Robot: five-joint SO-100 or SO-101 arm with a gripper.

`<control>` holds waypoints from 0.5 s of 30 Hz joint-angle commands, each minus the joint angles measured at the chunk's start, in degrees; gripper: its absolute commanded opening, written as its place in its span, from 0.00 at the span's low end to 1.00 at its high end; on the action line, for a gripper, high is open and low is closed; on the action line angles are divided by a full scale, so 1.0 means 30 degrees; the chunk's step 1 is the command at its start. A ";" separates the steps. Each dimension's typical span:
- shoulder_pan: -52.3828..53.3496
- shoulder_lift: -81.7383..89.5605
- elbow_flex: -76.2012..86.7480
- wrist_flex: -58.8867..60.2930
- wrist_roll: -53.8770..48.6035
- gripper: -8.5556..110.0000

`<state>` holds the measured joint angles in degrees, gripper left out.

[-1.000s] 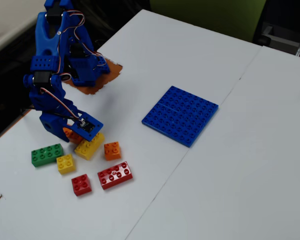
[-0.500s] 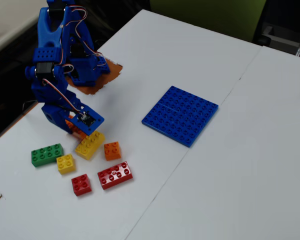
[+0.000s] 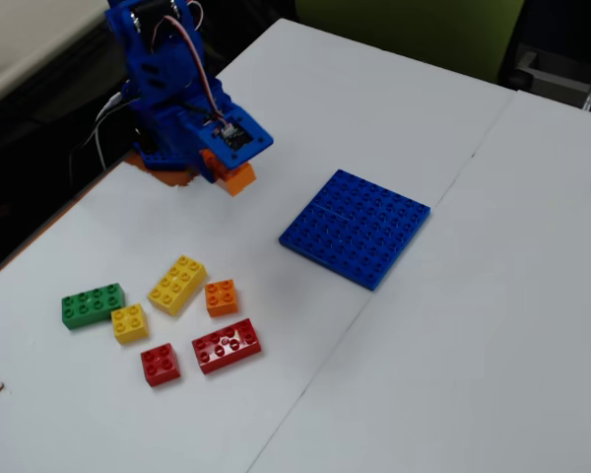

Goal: Pick up the 2x4 orange block and go up the 8x8 blue block.

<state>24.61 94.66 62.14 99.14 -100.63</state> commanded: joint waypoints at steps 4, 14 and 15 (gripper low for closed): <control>-0.3809 -0.1934 -0.6240 0.0205 0.1377 0.07; -0.6973 -0.7383 -1.1162 -0.0293 0.2578 0.07; -0.7148 -0.7881 -1.1221 -0.0674 0.2959 0.07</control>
<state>4.83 73.65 33.05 98.88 -93.78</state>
